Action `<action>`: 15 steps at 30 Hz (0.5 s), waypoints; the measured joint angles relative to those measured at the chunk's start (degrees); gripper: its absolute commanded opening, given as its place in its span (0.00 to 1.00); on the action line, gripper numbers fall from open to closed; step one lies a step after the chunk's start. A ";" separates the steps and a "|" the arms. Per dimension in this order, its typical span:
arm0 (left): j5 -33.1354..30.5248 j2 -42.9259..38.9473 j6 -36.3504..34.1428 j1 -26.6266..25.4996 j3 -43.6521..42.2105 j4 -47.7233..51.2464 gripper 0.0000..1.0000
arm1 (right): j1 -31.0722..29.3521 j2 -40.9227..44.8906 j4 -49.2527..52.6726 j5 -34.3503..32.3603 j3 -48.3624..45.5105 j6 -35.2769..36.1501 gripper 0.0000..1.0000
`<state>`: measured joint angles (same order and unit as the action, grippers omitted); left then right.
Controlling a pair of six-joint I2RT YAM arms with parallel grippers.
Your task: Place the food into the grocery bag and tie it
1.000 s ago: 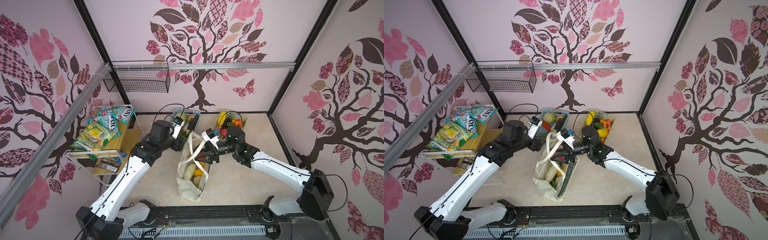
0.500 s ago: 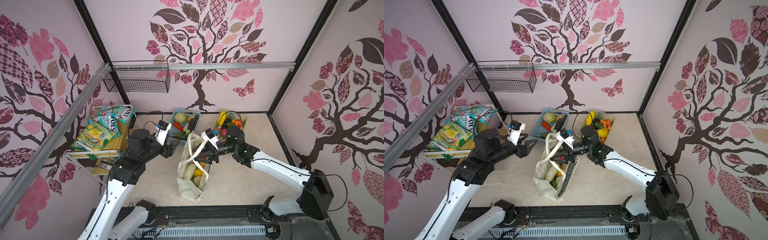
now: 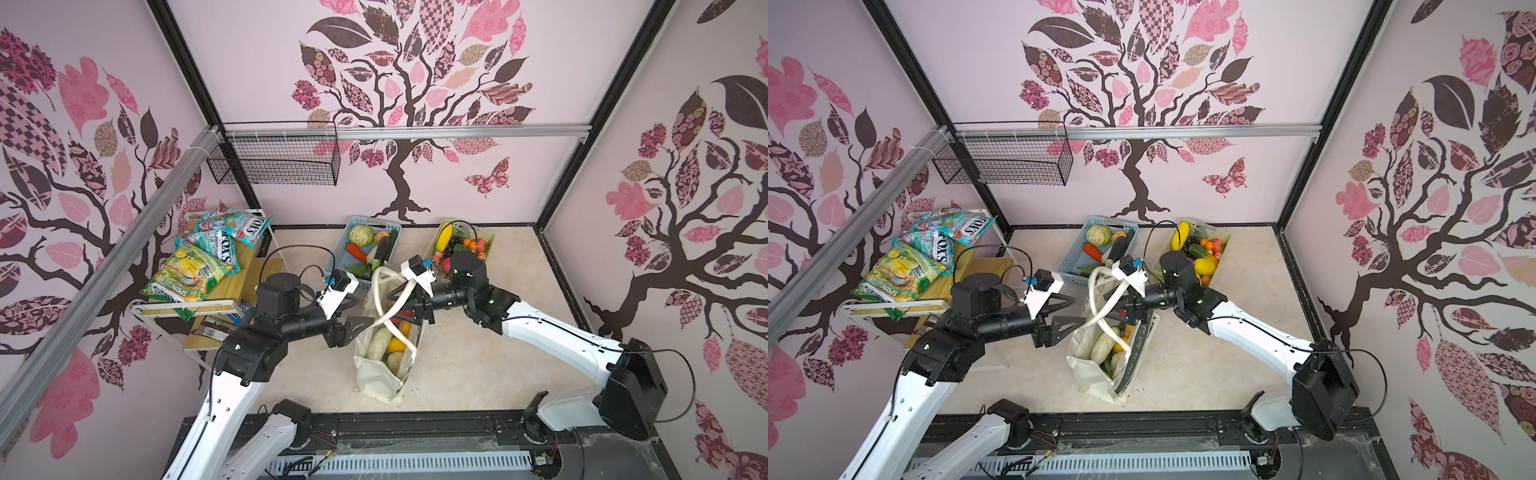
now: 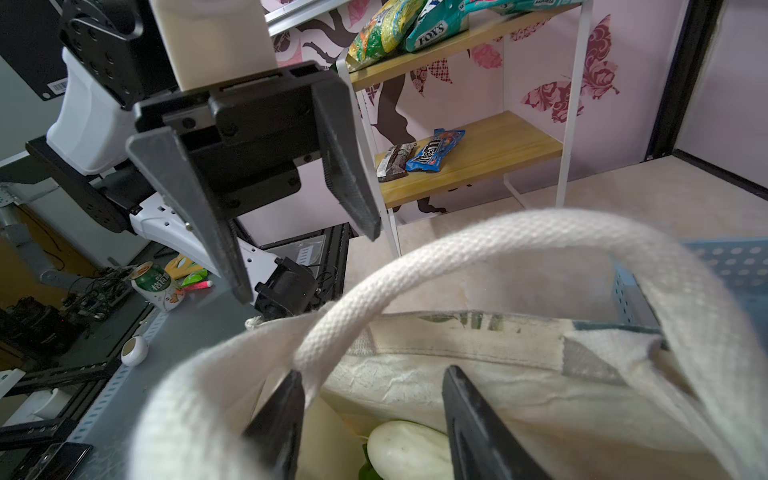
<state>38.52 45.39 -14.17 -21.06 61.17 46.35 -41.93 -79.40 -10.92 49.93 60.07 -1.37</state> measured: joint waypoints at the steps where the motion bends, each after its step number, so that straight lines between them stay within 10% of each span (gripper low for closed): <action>1: 0.20 -0.48 -0.20 -0.55 -0.59 0.13 0.69 | 0.00 0.00 0.02 -0.70 0.00 -0.11 0.56; 15: -12.26 3.30 -0.92 -8.24 -1.84 1.16 0.37 | 0.00 -0.96 0.46 -4.81 2.29 -1.36 0.56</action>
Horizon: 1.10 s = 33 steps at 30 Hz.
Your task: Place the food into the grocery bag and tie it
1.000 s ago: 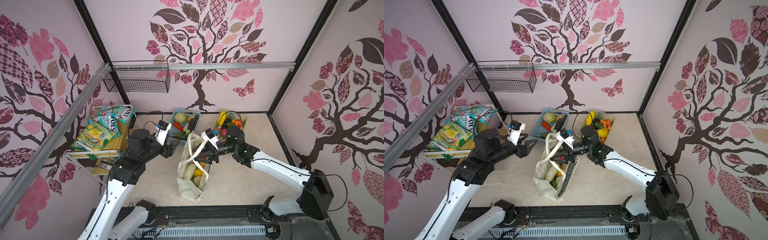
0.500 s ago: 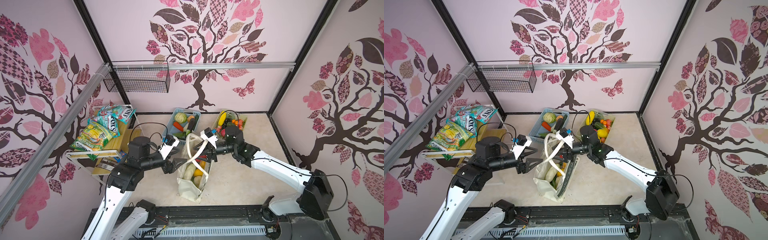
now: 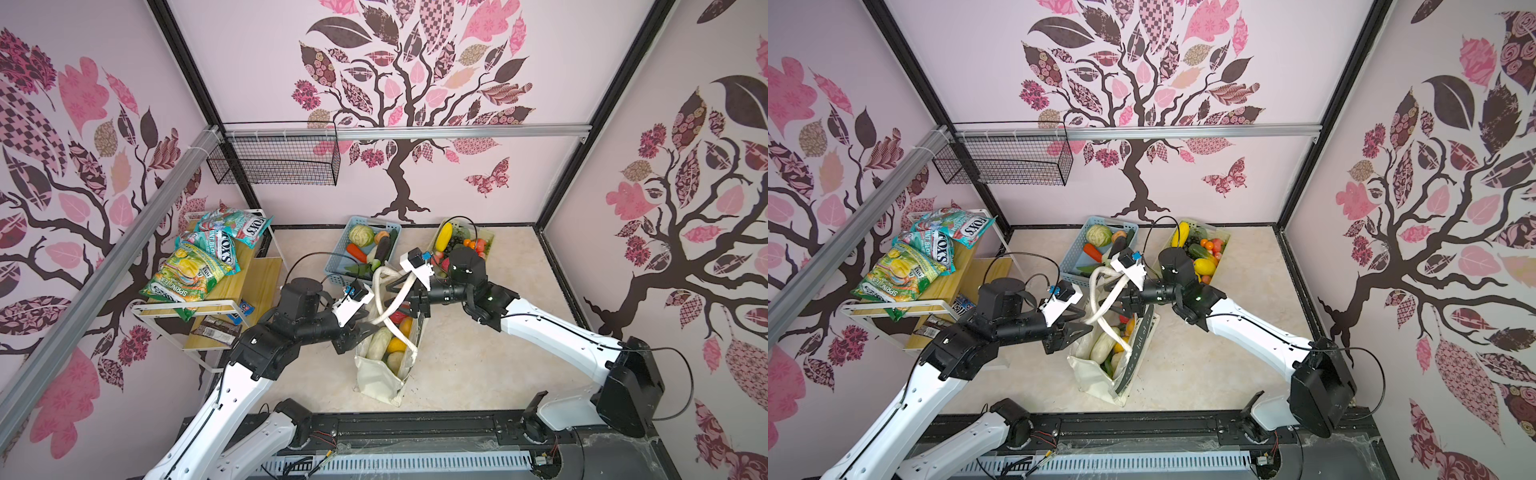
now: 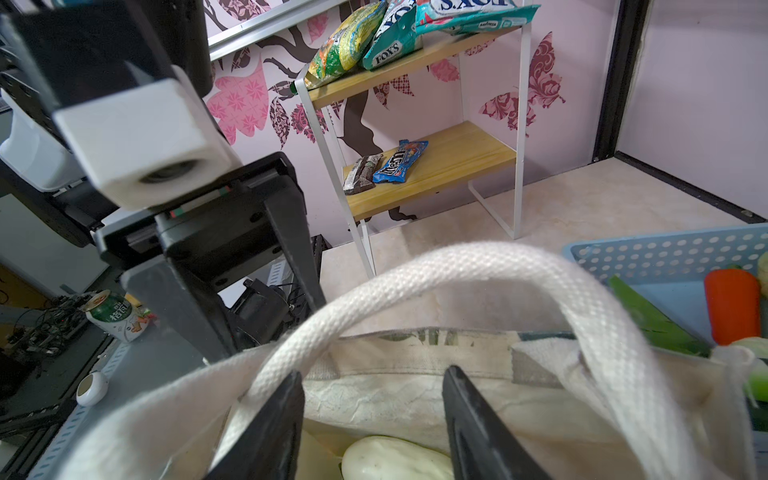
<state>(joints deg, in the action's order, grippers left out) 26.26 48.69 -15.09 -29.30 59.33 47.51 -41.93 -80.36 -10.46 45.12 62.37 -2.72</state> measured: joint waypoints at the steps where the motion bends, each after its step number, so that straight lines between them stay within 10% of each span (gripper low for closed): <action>1: -0.37 0.24 0.24 0.00 -0.07 -0.46 0.33 | 0.00 0.00 0.02 0.00 0.00 0.02 0.56; 9: 0.09 0.22 1.42 -0.07 -0.35 -5.60 0.01 | 0.00 -0.28 2.05 -1.99 0.00 1.36 0.55; 33: 1.18 -0.15 5.22 -0.22 -0.39 -8.41 0.00 | -1.64 -3.76 -9.70 2.38 -3.63 -1.27 0.58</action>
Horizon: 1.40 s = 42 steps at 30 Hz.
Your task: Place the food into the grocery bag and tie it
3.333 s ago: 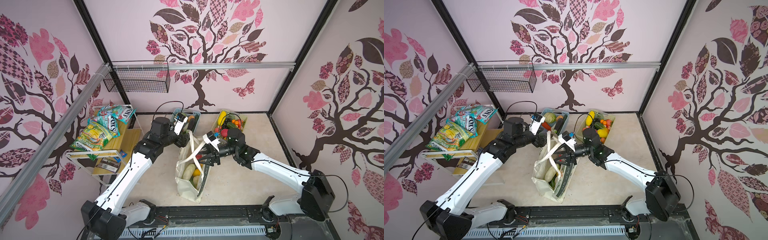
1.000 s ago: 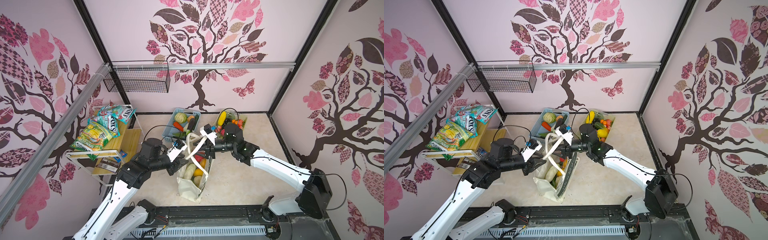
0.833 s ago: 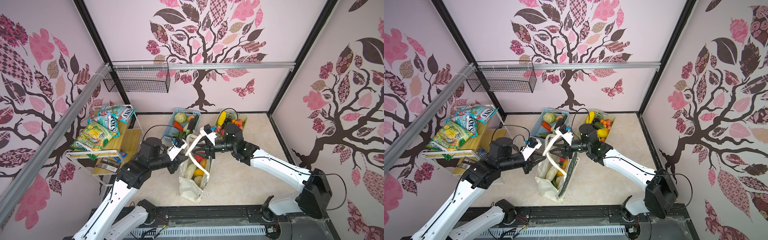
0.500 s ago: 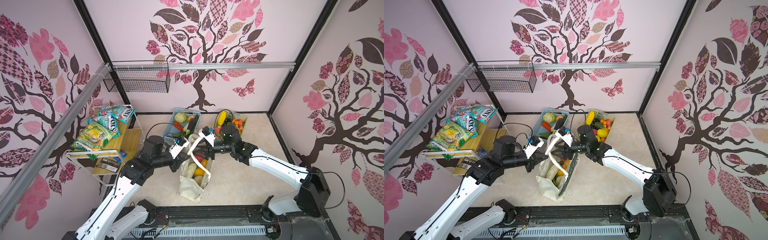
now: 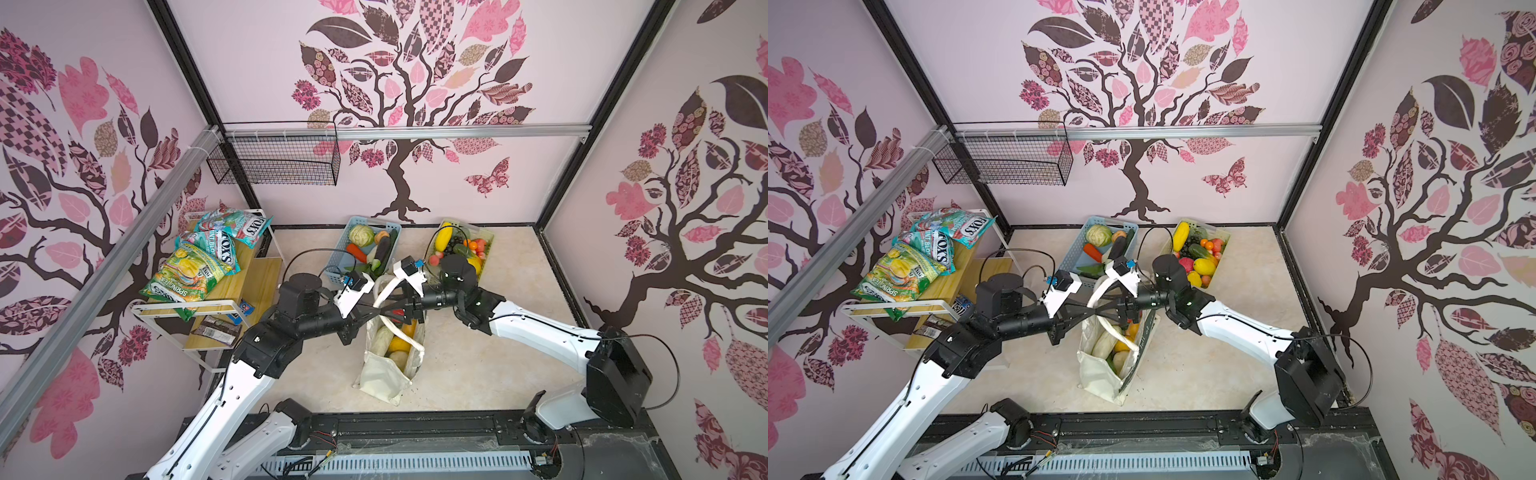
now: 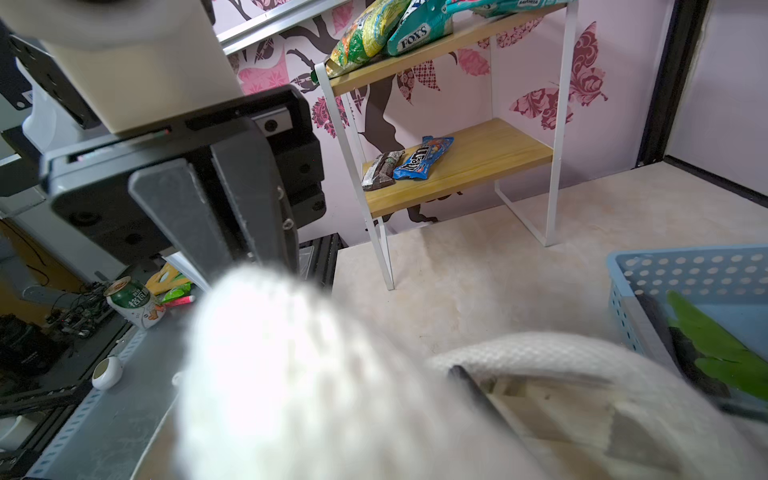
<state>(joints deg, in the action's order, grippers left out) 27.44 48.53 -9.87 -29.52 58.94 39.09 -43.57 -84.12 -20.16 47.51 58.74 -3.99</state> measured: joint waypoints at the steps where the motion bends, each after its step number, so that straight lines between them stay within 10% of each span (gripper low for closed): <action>1: -0.46 -0.09 0.00 0.00 0.00 0.04 0.00 | -0.09 0.22 1.05 -0.70 0.04 0.52 0.58; 25: -4.92 2.73 12.35 3.48 -0.42 -4.24 0.00 | -6.14 10.43 26.38 -18.91 1.18 -3.48 0.68; 35: -3.63 2.86 13.09 3.50 -0.42 -4.37 0.00 | -7.91 10.34 26.40 -23.34 0.94 -2.08 0.31; 42: -2.95 2.89 12.68 3.56 -0.42 -4.31 0.00 | -7.89 10.62 20.90 -20.15 -1.86 -3.17 0.25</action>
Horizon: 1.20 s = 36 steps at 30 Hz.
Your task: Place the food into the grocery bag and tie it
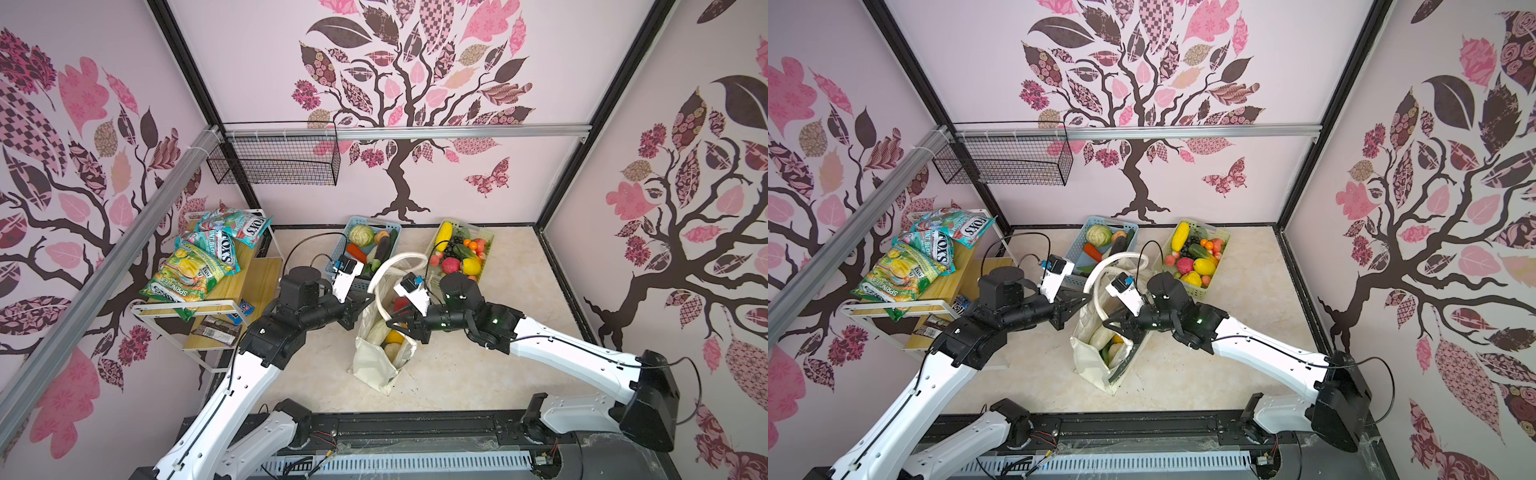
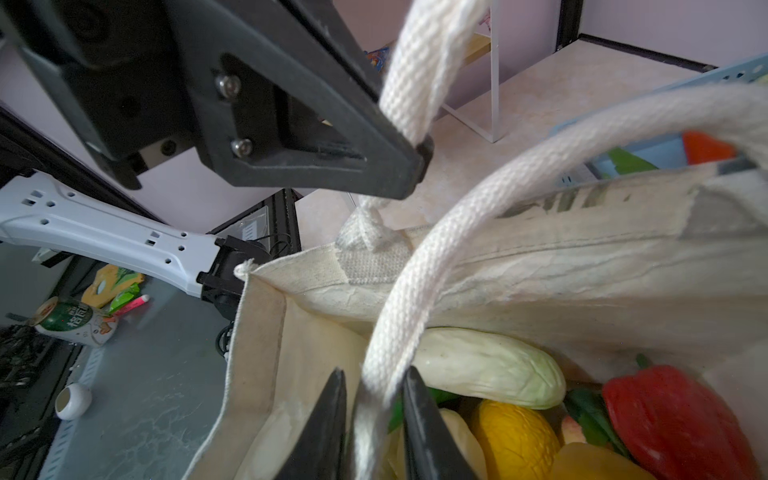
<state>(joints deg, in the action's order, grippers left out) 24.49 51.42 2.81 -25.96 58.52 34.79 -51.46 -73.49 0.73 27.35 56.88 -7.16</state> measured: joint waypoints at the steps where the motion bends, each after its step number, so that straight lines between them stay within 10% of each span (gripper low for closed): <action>1: 0.04 -0.02 -0.26 0.00 0.00 0.00 0.00 | 0.00 0.39 -1.11 0.48 -0.52 -0.17 0.25; 36: 6.73 -4.59 -12.48 -4.04 -1.75 1.97 0.00 | -0.11 9.29 -10.51 -0.72 -7.48 -0.59 0.26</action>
<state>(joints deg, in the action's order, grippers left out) 31.22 46.83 -9.67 -30.00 56.77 36.75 -51.57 -64.20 -9.78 26.63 49.41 -7.75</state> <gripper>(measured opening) 0.076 0.255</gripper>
